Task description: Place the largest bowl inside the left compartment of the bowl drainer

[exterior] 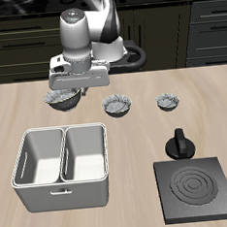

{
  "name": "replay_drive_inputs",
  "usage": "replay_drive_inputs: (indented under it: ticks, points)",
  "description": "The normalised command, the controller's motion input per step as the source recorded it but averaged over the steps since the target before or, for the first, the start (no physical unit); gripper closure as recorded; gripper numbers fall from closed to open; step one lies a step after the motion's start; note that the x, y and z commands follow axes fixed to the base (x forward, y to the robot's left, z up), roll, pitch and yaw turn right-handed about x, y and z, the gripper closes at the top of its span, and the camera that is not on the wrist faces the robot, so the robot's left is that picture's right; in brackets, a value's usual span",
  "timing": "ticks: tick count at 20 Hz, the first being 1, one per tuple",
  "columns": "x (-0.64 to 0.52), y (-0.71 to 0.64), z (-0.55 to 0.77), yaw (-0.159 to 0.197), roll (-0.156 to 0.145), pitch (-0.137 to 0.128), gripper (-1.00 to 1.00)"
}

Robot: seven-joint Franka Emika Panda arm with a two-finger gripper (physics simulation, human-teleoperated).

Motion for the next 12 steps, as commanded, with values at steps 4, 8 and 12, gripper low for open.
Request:
replay_drive_inputs:
  ticks: [4,8,12]
  points:
    - [0.04,0.13,0.38,-0.018,0.013,-0.031,1.00]
    - [0.00,0.21,0.52,-0.024,0.026,-0.040,1.00]
    - [-0.03,0.09,0.36,-0.007,0.011,-0.045,1.00]
